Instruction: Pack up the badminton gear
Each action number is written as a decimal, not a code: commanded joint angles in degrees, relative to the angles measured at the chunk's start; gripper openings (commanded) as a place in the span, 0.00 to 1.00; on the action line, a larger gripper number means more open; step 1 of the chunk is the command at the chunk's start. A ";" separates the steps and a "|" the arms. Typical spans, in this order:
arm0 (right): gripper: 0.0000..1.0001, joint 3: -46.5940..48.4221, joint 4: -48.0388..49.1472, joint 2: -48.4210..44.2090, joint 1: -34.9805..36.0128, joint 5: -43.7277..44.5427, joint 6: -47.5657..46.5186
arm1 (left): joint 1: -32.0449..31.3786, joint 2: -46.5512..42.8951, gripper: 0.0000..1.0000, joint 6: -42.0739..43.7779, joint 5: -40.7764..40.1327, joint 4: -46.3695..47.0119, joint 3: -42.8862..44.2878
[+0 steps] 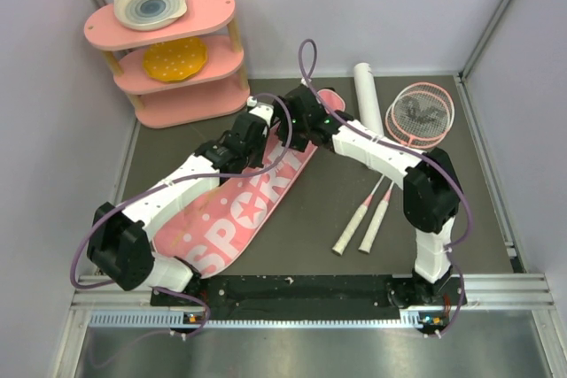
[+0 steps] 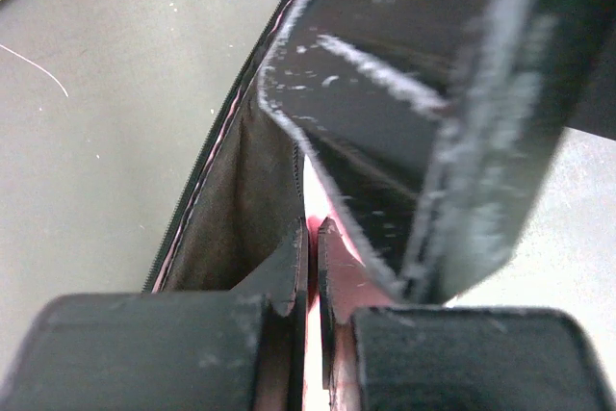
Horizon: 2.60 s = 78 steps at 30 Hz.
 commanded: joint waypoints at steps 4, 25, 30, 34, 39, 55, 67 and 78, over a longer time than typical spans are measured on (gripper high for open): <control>0.84 -0.99 2.93 -2.75 1.18 -1.72 1.41 | 0.11 -2.57 0.00 -0.92 -1.13 3.21 0.48; 0.00 -7.56 21.46 -3.62 -1.35 -14.44 -12.98 | 1.08 -8.63 0.48 -4.60 18.62 -3.20 5.31; 0.00 -16.69 38.72 -7.56 -5.40 -31.22 -17.22 | 2.74 -17.67 0.77 -8.12 17.94 -2.77 6.02; 0.00 -27.07 51.76 -10.04 -9.26 -40.81 -16.86 | 6.60 -19.01 0.79 -8.56 22.39 -2.77 6.29; 0.00 -31.21 61.61 -10.92 -11.82 -50.13 -13.12 | 10.83 -13.66 0.80 -8.83 32.96 -3.21 5.85; 0.00 -24.90 60.68 -12.94 -15.60 -51.82 -5.44 | 12.59 -7.84 0.71 -8.12 50.96 2.06 1.28; 0.00 -20.85 60.32 -12.32 -16.65 -59.90 -8.34 | 12.68 -23.40 0.86 -10.41 17.77 0.48 2.42; 0.00 -24.19 63.05 -15.05 -16.65 -60.95 -7.20 | 12.77 -20.59 0.86 -11.63 23.02 2.59 1.01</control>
